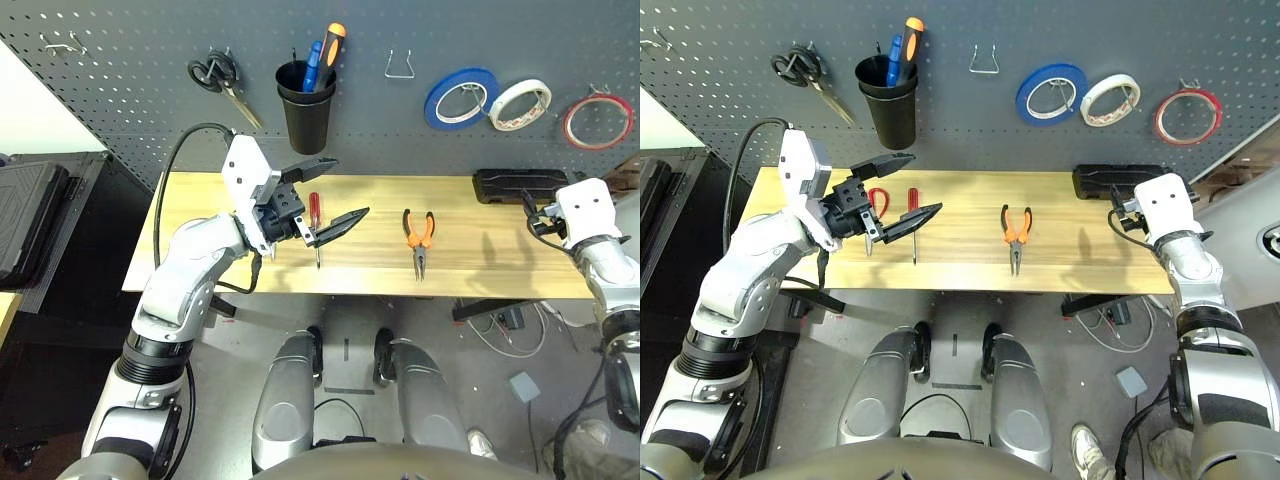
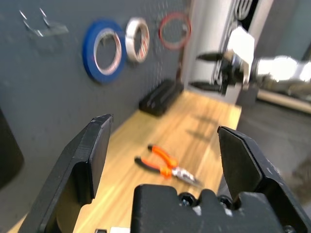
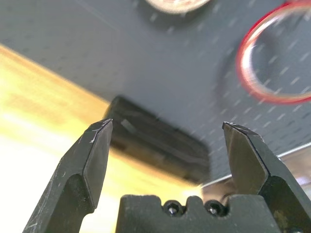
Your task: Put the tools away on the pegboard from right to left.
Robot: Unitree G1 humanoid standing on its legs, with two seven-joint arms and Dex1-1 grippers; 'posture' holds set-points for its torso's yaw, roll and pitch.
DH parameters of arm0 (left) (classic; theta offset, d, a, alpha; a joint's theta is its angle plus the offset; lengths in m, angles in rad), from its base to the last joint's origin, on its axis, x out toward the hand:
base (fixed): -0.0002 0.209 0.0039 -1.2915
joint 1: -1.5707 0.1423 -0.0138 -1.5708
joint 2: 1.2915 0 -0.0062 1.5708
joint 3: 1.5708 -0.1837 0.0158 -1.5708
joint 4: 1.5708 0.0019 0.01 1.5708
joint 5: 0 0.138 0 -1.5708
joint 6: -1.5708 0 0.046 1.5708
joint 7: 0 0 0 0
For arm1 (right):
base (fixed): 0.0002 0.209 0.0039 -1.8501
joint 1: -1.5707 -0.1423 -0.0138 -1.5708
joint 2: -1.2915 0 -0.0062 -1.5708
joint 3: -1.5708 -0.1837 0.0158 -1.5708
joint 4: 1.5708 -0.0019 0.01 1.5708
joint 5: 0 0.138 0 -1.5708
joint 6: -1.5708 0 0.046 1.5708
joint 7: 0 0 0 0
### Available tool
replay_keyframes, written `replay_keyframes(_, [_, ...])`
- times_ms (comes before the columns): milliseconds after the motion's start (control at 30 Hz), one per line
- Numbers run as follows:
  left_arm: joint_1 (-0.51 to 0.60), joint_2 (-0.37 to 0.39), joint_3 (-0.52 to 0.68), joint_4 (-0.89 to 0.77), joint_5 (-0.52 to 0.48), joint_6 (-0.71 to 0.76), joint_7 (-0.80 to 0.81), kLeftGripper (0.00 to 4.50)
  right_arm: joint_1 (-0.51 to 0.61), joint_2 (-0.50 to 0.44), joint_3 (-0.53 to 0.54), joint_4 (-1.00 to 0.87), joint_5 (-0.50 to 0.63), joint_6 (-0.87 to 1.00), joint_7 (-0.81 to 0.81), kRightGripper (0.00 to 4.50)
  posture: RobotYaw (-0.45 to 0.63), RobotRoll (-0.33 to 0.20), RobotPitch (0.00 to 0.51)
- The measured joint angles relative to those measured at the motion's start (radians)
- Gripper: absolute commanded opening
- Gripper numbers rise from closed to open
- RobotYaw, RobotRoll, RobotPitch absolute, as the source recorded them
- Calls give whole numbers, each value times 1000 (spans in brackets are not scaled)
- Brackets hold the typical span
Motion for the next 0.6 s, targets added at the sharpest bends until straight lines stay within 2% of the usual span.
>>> replay_keyframes(100, [23, 42, -30, 5, 53, 28, 0, 4500, 45, 44, 12, -81, 22, 134, 55, 4485, 159, 0, 230])
replay_keyframes(267, [25, 84, -57, 39, 118, 75, 0, 4500, 121, 128, 28, -359, 77, 447, 94, 4485, 161, 0, 232])
replay_keyframes(433, [24, 117, -85, 48, 182, 97, -3, 4500, 131, 197, 30, -606, 142, 856, 73, 4485, 161, 0, 232])
replay_keyframes(600, [24, 157, -128, 96, 263, 98, -20, 4500, 99, 264, 28, -700, 172, 1154, 4, 4485, 171, 0, 241])
